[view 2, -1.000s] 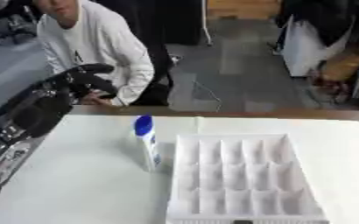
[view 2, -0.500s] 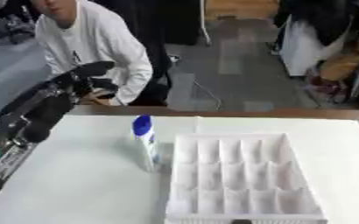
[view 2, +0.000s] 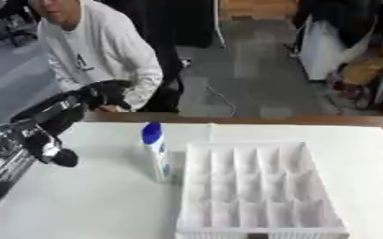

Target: Pick up objects on the table and place them in the box.

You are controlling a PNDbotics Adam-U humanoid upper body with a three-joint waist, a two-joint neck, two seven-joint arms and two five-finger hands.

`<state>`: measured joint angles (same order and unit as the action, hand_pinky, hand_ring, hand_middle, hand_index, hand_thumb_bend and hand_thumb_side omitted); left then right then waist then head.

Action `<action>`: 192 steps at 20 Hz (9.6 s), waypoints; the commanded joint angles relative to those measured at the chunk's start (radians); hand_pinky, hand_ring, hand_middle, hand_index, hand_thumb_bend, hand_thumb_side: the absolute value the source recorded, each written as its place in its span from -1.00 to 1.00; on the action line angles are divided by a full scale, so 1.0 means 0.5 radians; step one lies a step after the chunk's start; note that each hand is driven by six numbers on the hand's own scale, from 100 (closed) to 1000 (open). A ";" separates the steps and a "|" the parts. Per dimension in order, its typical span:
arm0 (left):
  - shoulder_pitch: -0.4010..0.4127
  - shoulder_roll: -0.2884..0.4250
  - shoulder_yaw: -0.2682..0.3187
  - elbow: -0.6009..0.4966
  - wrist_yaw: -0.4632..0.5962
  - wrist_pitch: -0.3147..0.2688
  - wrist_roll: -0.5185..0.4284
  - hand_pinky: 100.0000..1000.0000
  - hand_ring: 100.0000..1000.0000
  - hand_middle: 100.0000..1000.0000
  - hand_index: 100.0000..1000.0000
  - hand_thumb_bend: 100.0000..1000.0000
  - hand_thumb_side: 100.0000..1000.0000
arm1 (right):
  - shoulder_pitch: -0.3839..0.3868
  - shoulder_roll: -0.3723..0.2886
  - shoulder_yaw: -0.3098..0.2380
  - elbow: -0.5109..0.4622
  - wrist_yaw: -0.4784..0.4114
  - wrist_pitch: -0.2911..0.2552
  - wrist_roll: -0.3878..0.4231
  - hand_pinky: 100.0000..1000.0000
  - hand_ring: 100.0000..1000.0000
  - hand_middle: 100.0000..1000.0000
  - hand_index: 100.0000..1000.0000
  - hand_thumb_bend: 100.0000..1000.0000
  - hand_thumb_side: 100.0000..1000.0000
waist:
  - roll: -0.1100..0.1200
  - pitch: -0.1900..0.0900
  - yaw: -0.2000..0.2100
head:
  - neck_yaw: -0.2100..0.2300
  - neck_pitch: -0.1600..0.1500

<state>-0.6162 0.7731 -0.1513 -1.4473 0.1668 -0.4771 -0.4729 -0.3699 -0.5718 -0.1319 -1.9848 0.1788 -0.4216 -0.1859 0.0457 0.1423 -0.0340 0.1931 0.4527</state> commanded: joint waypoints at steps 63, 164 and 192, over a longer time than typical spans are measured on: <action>-0.554 -0.111 0.149 1.218 -0.534 -0.633 -0.293 0.98 0.60 0.96 0.91 1.00 0.15 | -0.346 0.117 0.031 -0.030 0.001 0.068 0.219 -0.35 -0.09 -0.04 0.23 -0.53 0.78 | 0.065 0.238 -0.290 | 0.212 -0.300; -0.621 -0.102 -0.289 0.317 0.684 -0.136 -0.179 -1.00 -1.00 -1.00 -0.46 -1.00 0.34 | -0.385 0.098 0.039 -0.030 -0.014 0.082 0.284 -0.33 -0.09 -0.02 0.22 -0.62 0.78 | 0.120 0.176 -0.290 | 0.215 -0.270; -0.833 -0.425 -0.351 0.590 0.661 -0.349 -0.190 -1.00 -1.00 -1.00 -0.42 -1.00 0.44 | -0.523 0.147 0.078 -0.030 -0.050 0.107 0.338 -0.33 -0.08 -0.02 0.22 -0.68 0.77 | 0.214 0.159 -0.397 | 0.238 -0.245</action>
<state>-1.0106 0.5461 -0.3331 -1.1466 0.5029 -0.5881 -0.5119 -0.6147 -0.4914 -0.0923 -1.9847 0.1585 -0.3673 -0.0215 0.1598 0.2482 -0.2318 0.3076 0.3386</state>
